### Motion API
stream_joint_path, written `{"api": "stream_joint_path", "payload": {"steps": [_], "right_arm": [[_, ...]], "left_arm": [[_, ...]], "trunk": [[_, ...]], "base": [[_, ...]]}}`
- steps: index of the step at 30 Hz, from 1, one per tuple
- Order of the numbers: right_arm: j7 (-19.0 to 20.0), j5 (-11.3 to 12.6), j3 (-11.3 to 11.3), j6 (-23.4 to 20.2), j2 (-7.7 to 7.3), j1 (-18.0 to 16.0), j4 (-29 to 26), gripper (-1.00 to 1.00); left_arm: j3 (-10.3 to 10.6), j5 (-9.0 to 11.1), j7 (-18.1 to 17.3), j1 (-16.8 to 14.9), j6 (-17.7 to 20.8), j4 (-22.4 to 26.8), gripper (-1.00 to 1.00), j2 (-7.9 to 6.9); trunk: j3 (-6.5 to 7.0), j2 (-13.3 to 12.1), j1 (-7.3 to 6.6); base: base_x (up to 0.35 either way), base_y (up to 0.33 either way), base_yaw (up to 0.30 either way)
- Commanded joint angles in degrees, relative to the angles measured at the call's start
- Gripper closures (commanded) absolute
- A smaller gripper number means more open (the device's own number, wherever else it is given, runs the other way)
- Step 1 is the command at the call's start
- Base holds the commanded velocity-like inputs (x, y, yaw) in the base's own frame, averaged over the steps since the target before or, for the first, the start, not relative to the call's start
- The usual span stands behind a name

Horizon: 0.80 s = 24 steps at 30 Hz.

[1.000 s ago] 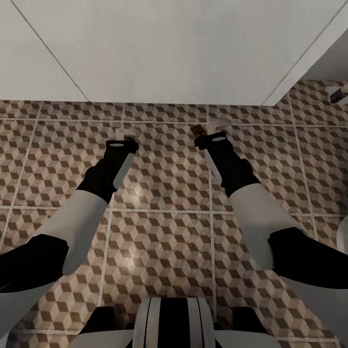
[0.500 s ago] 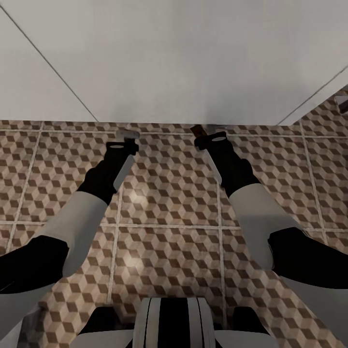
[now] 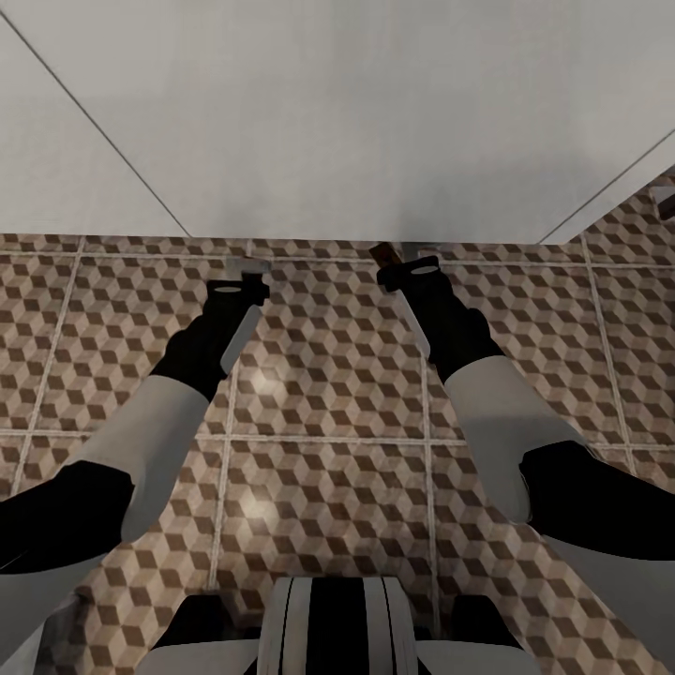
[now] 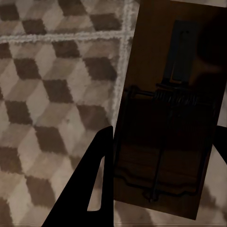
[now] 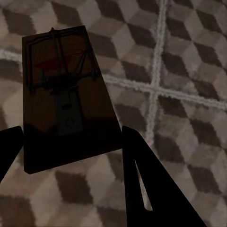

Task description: Take the four mousetraps from the cabinet in the bathroom and place them on the bathroom floor. Make sure all four end up on the same floor surface, and ensure that at least two of them are either under or directly next to the same bathroom sink.

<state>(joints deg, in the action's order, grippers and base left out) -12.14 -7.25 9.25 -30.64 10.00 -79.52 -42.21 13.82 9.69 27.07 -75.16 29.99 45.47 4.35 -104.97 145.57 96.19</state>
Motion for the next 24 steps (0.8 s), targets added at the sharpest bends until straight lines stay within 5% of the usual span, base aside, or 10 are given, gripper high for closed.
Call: {"api": "stream_joint_path", "payload": {"steps": [1,12,24], "right_arm": [[-0.3,-0.4,0.1,-0.4,0.00,0.0,0.0,1.00],[0.0,-0.2,0.1,1.3,0.00,0.0,2.4,1.00],[0.0,-0.1,0.1,8.8,0.00,0.0,10.9,1.00]], "left_arm": [[0.3,0.4,0.7,0.0,0.2,0.1,1.00,-0.04],[0.2,0.4,0.7,0.3,-0.3,0.3,1.00,-0.17],[0.2,0.4,0.7,0.3,-6.7,-1.3,1.00,-0.23]], "trunk": [[-0.03,0.0,-0.01],[-0.03,0.0,-0.01],[-0.03,0.0,-0.01]], "base": [[0.000,0.000,0.000],[0.000,0.000,0.000],[0.000,0.000,0.000]]}}
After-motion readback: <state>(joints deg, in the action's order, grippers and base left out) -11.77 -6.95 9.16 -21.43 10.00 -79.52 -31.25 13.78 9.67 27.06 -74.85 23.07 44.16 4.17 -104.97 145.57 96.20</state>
